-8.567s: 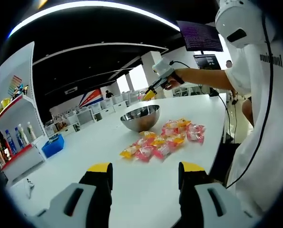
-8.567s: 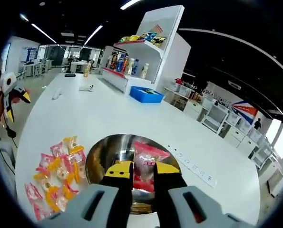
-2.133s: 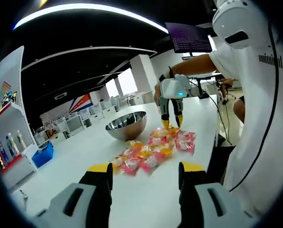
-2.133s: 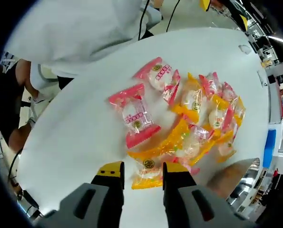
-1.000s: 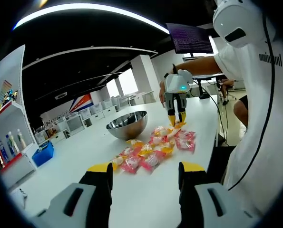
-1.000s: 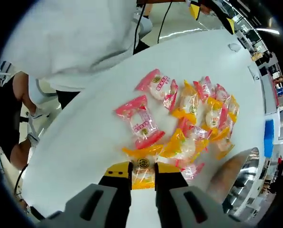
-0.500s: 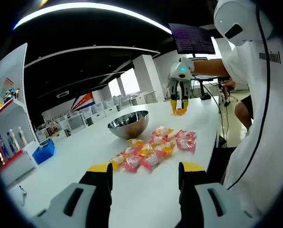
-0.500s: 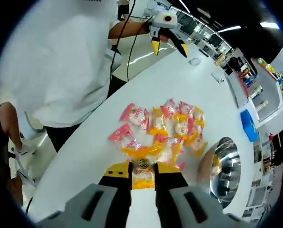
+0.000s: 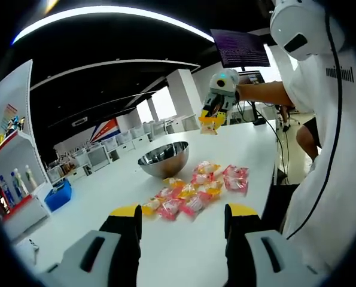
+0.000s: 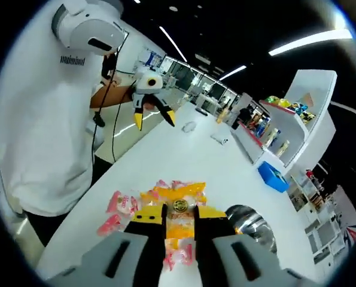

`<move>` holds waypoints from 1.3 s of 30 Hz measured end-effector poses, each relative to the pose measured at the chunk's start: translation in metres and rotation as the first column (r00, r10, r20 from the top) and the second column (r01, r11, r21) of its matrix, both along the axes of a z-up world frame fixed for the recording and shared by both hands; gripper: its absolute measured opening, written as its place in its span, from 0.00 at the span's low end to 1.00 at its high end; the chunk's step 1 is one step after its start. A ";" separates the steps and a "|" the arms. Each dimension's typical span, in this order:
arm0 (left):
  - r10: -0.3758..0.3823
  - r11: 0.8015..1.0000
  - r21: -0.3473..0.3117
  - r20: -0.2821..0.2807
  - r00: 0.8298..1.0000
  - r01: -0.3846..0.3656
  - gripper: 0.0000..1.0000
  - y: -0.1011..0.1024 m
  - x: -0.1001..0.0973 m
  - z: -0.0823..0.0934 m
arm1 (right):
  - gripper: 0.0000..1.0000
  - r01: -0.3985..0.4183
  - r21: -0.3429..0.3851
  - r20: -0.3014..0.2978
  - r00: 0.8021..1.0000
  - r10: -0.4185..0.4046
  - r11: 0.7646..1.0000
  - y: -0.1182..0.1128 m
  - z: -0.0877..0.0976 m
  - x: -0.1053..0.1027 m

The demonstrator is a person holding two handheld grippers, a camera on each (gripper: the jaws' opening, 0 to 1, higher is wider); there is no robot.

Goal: Pick up the marshmallows scattered on the table and place them into the bowl on the table

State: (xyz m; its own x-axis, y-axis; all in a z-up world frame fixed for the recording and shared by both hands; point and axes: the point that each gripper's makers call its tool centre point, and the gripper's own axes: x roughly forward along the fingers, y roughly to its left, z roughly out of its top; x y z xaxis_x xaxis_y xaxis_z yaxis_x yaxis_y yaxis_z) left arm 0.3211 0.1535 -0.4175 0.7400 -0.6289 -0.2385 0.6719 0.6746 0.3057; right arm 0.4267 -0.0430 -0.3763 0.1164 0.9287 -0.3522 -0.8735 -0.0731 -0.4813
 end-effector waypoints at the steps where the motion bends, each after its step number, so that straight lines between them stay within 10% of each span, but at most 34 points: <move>1: 0.002 1.000 -0.002 0.001 1.000 -0.002 0.56 0.000 0.000 0.000 | 0.18 0.015 0.026 0.002 1.000 -0.015 1.000 0.002 0.005 0.005; 7: 0.015 1.000 -0.010 0.001 1.000 -0.015 0.56 0.002 0.000 0.001 | 0.18 0.147 0.200 -0.040 0.989 -0.142 0.969 0.006 0.035 0.037; 18: 0.014 1.000 -0.009 0.003 1.000 -0.014 0.56 0.003 0.001 0.000 | 0.18 0.280 0.294 -0.103 0.960 -0.261 0.914 0.000 0.048 0.081; 27: 0.015 1.000 -0.011 0.001 1.000 -0.015 0.56 0.004 0.002 -0.002 | 0.18 0.459 0.425 -0.266 0.887 -0.377 0.780 -0.010 0.054 0.125; 39: 0.014 1.000 -0.024 0.000 1.000 -0.014 0.56 0.003 0.002 -0.004 | 0.18 0.573 0.325 -0.275 0.819 -0.504 0.753 -0.011 0.008 0.153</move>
State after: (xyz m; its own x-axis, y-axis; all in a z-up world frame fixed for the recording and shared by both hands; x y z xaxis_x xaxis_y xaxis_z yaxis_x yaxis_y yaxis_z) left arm 0.3227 0.1568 -0.4219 0.7488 -0.6240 -0.2235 0.6623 0.6910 0.2896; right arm 0.5793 -0.0543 -0.3683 0.6117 0.7896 -0.0492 -0.7779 0.5890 -0.2188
